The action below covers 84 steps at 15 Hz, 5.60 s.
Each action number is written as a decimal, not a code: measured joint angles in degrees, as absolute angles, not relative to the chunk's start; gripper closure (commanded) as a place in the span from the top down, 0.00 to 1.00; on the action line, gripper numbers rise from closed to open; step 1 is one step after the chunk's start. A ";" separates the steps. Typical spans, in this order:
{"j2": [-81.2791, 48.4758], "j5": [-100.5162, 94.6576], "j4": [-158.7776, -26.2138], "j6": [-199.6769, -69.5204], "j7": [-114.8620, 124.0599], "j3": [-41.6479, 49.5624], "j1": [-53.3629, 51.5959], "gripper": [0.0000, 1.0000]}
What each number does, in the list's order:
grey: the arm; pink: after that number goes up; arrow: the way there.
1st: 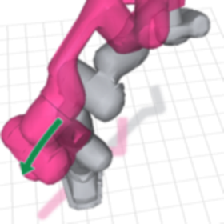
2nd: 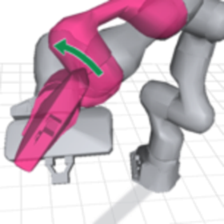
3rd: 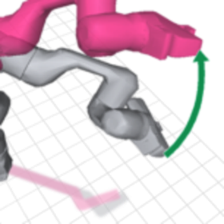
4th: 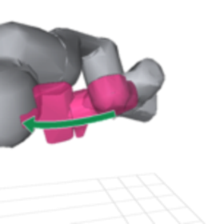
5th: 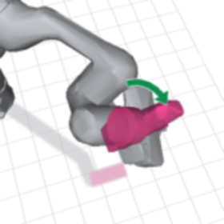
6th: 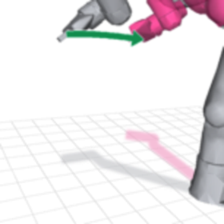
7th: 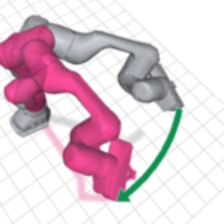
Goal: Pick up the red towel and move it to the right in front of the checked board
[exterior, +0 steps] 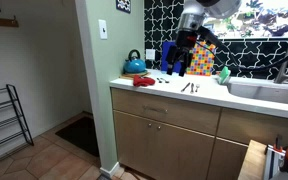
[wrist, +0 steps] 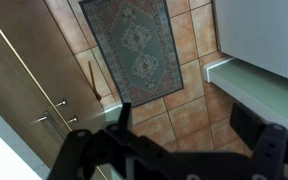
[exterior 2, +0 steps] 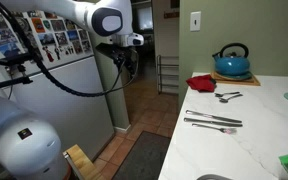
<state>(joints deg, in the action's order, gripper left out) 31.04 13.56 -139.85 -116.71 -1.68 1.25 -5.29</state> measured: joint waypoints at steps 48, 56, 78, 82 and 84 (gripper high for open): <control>-6.56 5.73 -103.39 -128.87 -26.34 4.80 4.24 1.00; -8.84 3.76 -102.53 -128.95 -29.88 4.70 4.51 1.00; -26.42 3.33 -86.71 -129.36 -41.15 2.60 9.05 0.62; -28.61 3.25 -84.62 -129.36 -42.72 2.20 9.41 0.70; -29.68 3.25 -83.74 -129.36 -43.90 1.72 9.67 0.70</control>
